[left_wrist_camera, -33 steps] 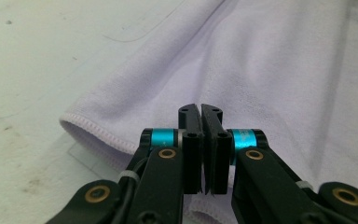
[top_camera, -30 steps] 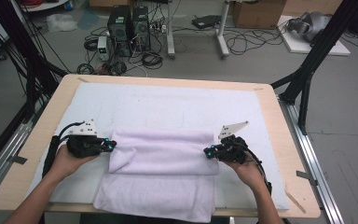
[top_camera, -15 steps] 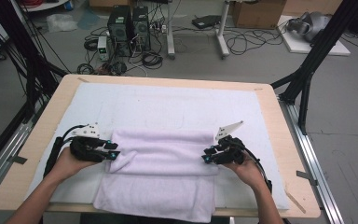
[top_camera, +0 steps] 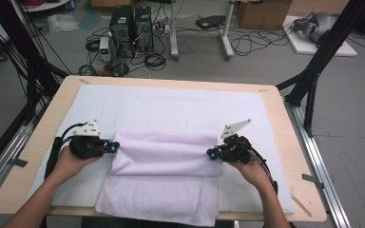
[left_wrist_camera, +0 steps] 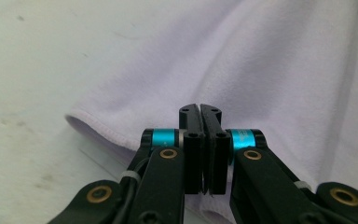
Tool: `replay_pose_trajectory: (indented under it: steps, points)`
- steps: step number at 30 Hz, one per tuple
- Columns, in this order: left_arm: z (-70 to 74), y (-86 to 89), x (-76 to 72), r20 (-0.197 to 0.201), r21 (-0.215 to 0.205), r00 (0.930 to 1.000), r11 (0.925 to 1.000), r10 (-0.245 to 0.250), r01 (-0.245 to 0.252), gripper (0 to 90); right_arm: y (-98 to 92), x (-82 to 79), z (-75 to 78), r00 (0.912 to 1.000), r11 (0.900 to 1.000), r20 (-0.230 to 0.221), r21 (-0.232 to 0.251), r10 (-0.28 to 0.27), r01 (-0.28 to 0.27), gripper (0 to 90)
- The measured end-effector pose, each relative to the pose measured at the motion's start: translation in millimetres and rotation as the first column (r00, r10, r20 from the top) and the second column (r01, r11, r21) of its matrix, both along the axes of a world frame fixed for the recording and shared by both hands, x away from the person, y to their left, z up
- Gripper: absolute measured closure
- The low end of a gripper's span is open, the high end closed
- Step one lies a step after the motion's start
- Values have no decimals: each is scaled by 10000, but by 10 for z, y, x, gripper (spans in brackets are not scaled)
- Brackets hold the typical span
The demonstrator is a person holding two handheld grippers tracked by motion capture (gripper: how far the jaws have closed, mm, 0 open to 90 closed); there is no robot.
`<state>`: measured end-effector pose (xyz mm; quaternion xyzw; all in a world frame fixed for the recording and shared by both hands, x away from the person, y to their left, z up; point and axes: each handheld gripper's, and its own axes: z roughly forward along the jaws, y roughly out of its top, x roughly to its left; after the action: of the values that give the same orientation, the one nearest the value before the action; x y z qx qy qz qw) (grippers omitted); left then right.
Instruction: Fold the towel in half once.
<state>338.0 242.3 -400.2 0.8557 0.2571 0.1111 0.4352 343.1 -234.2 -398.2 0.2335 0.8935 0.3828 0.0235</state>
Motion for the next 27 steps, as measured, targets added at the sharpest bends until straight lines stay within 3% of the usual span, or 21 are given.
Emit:
replay_pose_trajectory:
  steps: [7,9,11,12,13,14,15,16,17,18,19,20,21,22,24,27]
  points:
    - [105,19,146,355,-424,9972,9970,662,-647,875,-5,102,126,9993,9997,299,49,-239,237,862]
    - [126,18,220,435,-558,9944,9940,963,-938,876,-16,160,156,9991,9993,285,202,-316,310,863]
    - [172,-1,347,696,-690,9877,9884,1400,-1352,876,0,287,213,9985,9990,325,-16,-445,446,867]
    - [224,-41,469,1095,-599,9761,9814,1878,-1821,877,12,348,246,9976,9985,414,5,-554,554,869]
    - [263,-73,559,1384,-632,9647,9741,2241,-2172,875,35,483,330,9917,9954,860,-33,-952,958,870]
    - [325,-117,687,1877,-539,9414,9600,2801,-2748,867,47,580,395,9827,9897,1194,2,-1419,1429,862]
    - [366,-152,778,2235,-429,9157,9419,3339,-3330,823,51,724,476,9620,9753,1612,262,-2205,2191,793]
    - [415,-189,939,2294,-428,8771,9046,4220,-4240,749,51,817,525,9392,9578,1877,524,-2875,2827,782]
    - [427,-190,981,2142,-428,8739,8980,4363,-4378,642,35,968,573,9209,9370,1753,947,-3482,3362,749]
    - [446,-184,1032,1967,-529,8720,8929,4482,-4471,643,37,1002,573,9187,9324,1641,1061,-3592,3455,742]
    - [445,-176,1039,1996,-598,8715,8933,4480,-4455,647,59,1038,556,9229,9339,1491,1006,-3551,3431,742]
    - [439,-164,1038,1920,-560,8811,9012,4321,-4298,647,88,1034,530,9302,9417,1492,787,-3355,3270,742]
    - [417,-144,1031,1655,-528,8981,9130,4076,-4046,641,106,1020,504,9383,9492,1440,657,-3143,3078,738]
    - [391,-127,1015,1465,-496,9080,9197,3925,-3895,626,124,989,447,9521,9603,1267,569,-2784,2732,727]
    - [326,-106,952,1057,-596,9275,9334,3585,-3539,612,129,946,337,9635,9676,897,209,-2523,2515,691]
    - [232,-115,799,1004,-503,9434,9486,3162,-3126,597,87,811,185,9711,9725,558,-71,-2320,2327,670]
